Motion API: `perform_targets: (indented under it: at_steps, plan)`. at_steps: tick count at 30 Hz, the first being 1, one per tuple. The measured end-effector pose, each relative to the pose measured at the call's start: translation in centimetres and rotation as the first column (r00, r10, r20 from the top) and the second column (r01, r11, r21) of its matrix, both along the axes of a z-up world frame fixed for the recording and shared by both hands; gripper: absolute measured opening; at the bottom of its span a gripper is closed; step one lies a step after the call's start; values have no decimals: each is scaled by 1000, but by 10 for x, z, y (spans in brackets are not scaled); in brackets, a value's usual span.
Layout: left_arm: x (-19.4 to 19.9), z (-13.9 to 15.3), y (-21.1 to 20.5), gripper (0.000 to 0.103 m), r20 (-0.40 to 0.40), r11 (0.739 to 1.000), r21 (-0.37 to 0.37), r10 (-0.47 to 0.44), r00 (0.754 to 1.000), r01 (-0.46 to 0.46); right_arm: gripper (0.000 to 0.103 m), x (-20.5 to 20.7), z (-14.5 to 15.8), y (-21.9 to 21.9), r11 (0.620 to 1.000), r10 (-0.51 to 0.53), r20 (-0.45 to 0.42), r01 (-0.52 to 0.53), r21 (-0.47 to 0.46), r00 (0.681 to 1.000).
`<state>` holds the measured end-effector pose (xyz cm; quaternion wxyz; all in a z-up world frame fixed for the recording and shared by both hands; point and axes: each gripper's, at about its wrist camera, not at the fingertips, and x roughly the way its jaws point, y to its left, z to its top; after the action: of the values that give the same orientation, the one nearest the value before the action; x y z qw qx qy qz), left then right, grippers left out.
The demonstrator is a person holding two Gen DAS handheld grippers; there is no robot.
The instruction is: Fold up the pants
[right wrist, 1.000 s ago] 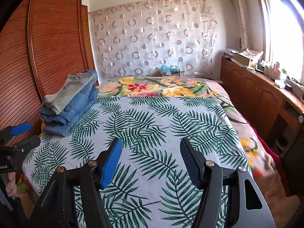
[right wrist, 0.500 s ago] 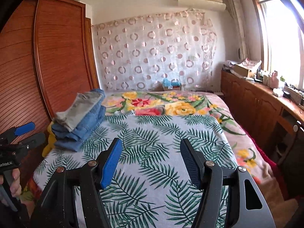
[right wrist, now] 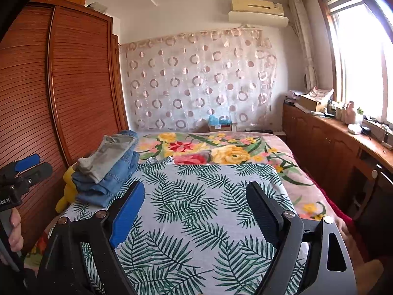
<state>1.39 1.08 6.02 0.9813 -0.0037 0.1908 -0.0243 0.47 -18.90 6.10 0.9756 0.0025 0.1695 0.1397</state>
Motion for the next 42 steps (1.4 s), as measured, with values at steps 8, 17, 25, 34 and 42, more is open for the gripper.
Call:
perform_targets:
  at_steps: [8,17,25,34,42]
  plan:
    - [-1,-2,1,95,-4,1000,-1,3,1000,-3,86,-1,0,2,1000,-4,2,4,-8,1000]
    - [-1,-2,1,95,-4,1000,-1,4,1000,-4,86,-1,0,0,1000,-4,4,4,-11,1000]
    - [-1,-3,2,95,-7,1000,-2,7,1000,-7,86,-2,-1,-1,1000,-2,3,2,-12,1000]
    - [-1,-6,4,95,-11,1000,-3,8,1000,-8,86,-1,-1,-4,1000,1,3,-1,-12,1000]
    - [0,-5,3,95,-10,1000,-4,8,1000,-8,86,0,-1,-4,1000,1,4,-1,-11,1000]
